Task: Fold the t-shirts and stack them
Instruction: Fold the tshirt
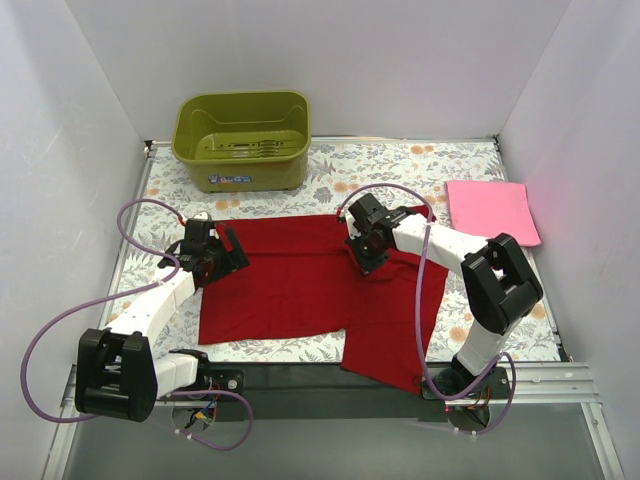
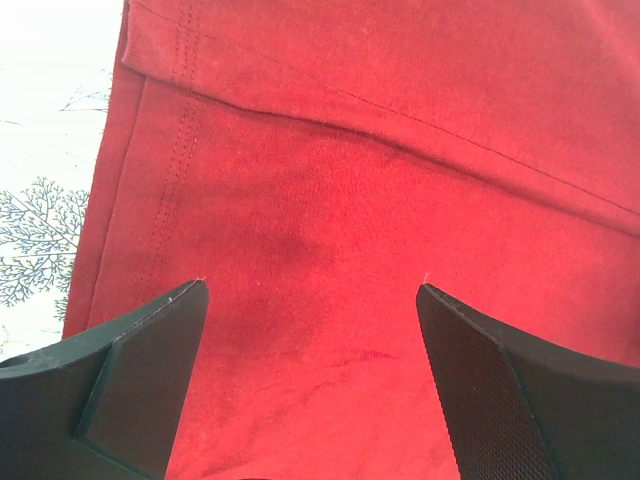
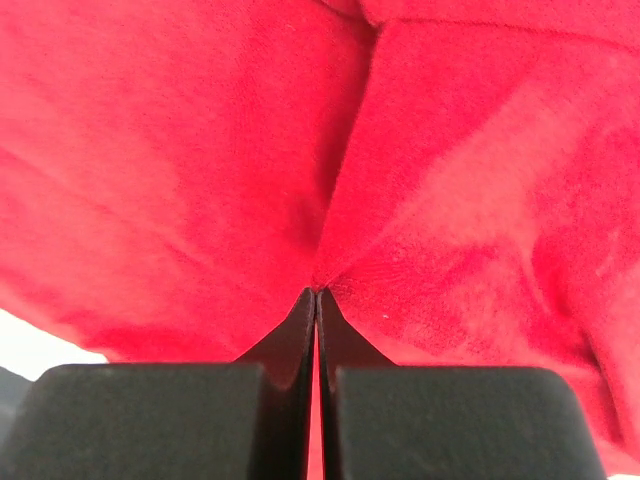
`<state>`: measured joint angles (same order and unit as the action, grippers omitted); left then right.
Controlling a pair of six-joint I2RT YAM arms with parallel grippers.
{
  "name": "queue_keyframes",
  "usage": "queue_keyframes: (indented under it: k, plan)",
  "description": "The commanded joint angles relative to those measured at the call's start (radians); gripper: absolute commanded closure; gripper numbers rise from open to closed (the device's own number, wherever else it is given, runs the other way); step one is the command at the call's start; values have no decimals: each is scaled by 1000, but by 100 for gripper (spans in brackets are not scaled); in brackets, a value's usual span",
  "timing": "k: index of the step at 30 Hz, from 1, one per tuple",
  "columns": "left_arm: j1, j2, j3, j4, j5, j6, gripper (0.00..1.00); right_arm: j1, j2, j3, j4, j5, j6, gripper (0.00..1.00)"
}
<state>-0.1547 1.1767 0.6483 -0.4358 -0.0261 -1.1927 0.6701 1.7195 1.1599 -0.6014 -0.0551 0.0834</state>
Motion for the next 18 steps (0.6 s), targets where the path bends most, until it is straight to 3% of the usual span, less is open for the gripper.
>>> queue_keyframes:
  k: [1,3,5,7,11,14,18]
  plan:
    - [-5,3,16,14,5,15,21,9,28,72,-52,-89,44,99]
    - [-5,3,16,14,6,15,21,9,46,86,-58,-103,50,97]
    - [-5,6,16,16,9,15,21,9,63,89,-61,-115,47,84]
    - [-5,8,17,14,12,15,21,8,58,83,-63,-94,47,81]
    - [-5,8,17,16,18,18,21,-26,-20,43,-60,-40,55,65]
    - [-5,6,16,16,20,21,21,-98,-101,-18,-48,0,70,61]
    - [-5,1,16,17,20,19,21,-298,-227,-155,12,-41,104,57]
